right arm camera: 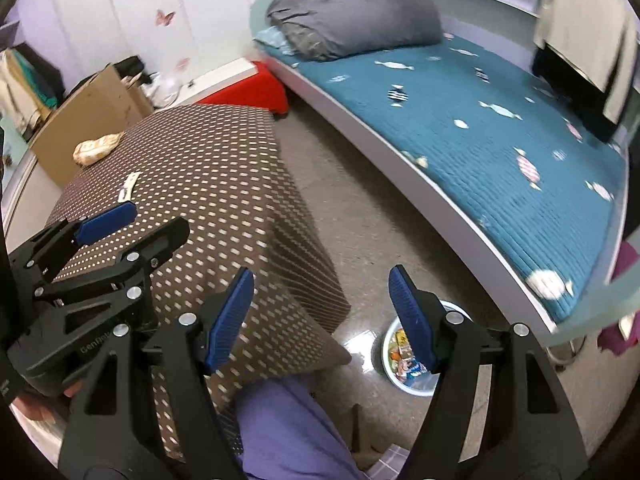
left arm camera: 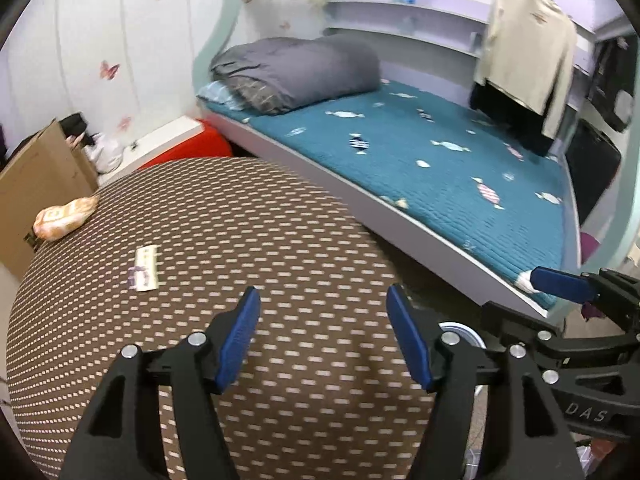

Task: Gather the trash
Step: 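Move both tools back over the polka-dot table, then grasp the white tag with purple ring using the left tool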

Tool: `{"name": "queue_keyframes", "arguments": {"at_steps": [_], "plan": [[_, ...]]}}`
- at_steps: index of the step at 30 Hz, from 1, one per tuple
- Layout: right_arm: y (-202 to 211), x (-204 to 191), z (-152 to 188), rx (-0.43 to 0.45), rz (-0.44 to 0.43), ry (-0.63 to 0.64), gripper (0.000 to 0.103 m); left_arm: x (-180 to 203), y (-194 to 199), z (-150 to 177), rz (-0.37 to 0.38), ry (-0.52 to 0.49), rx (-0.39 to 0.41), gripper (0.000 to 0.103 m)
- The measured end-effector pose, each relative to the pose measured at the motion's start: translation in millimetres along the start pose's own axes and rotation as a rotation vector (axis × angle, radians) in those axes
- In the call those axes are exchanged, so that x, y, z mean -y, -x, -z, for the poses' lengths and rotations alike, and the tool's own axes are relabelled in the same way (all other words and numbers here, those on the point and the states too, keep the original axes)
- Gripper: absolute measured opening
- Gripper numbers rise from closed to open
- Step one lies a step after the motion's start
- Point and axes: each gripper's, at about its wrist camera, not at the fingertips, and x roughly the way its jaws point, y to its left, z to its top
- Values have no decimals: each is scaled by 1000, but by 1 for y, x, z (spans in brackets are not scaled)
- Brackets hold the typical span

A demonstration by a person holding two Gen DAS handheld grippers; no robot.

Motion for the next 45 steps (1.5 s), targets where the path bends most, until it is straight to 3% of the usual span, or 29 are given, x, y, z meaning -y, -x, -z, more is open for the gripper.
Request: {"name": "queue_keyframes", "arguments": {"at_steps": [7,15,22,24,25,26,36,45], "plan": [[-28,-34,-27,-33,-29,68,69,-67,-15,-9,-56,97,-60,65],[-58,-64,-53,-68,-61,111,69,-131,-48,-15,-50,182,-152,64],[-78,-80,-63,-84,-70,137,69,-146,-75,-18,-104,137,-174,59],[-83,-83,-65,-92,-74,134,69,-145,-76,-19,-107,109,-137,42],[-86,-84,-65,-97,-73,134,69,-147,-76,-20,-95,105,-125,24],[-88,-84,-65,-100,-73,134,69,-148,-77,-20,-95,102,-121,23],[-95,-120,-77,-98,-75,182,69,-187,-61,-13,-85,178,-83,22],[-96,-200,-109,-55,-146,330,69,-249,-27,-10,-162,302,-20,22]]}}
